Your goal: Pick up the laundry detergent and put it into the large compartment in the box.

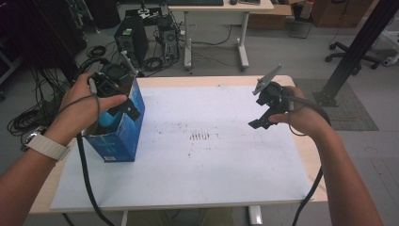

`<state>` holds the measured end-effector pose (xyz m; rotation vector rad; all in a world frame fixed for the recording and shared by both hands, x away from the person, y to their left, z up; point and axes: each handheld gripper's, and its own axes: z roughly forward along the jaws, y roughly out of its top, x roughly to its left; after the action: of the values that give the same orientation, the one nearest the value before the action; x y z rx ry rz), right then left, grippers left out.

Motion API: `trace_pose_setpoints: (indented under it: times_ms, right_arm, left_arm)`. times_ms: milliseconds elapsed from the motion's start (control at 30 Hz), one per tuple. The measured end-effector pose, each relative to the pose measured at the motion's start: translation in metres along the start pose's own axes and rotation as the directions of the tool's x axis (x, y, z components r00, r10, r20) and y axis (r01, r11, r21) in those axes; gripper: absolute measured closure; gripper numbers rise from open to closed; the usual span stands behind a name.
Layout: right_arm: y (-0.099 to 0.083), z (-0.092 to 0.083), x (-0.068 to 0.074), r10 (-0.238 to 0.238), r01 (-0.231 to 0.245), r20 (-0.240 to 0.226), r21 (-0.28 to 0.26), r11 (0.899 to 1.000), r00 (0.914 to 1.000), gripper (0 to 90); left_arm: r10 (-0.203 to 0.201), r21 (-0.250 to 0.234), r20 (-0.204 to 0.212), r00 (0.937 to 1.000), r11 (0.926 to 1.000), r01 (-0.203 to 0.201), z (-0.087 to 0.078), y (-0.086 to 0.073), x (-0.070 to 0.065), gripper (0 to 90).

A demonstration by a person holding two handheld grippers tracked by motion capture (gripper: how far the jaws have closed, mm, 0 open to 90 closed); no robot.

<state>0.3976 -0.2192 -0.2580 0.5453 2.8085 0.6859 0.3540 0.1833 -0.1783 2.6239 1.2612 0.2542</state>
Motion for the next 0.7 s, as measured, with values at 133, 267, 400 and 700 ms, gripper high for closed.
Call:
trace_pose_setpoints:
  times_ms: [133, 267, 400, 700]
  right_arm:
    - [0.001, 0.000, 0.001, -0.002, 0.002, -0.002, -0.001, 1.000, 1.0000, 10.3]
    - [0.002, 0.000, 0.002, -0.001, 0.001, 0.000, -0.004, 1.000, 1.0000, 10.3]
    - [0.002, -0.001, 0.002, 0.000, 0.000, 0.000, -0.002, 1.000, 1.0000, 10.3]
    - [0.004, -0.002, 0.003, -0.001, 0.001, 0.003, -0.002, 1.000, 1.0000, 10.3]
  left_arm:
    - [0.033, 0.001, 0.008, 0.9994, 0.9995, -0.033, -0.001, 0.001, -0.008, 10.1]
    - [0.059, -0.002, 0.016, 0.9982, 0.9983, -0.059, -0.001, 0.001, -0.015, 10.1]
    - [0.086, -0.007, 0.027, 0.9959, 0.9963, -0.086, -0.002, 0.001, -0.022, 10.1]
    - [0.167, 0.000, 0.060, 0.9842, 0.9860, -0.167, -0.002, 0.001, -0.038, 10.0]
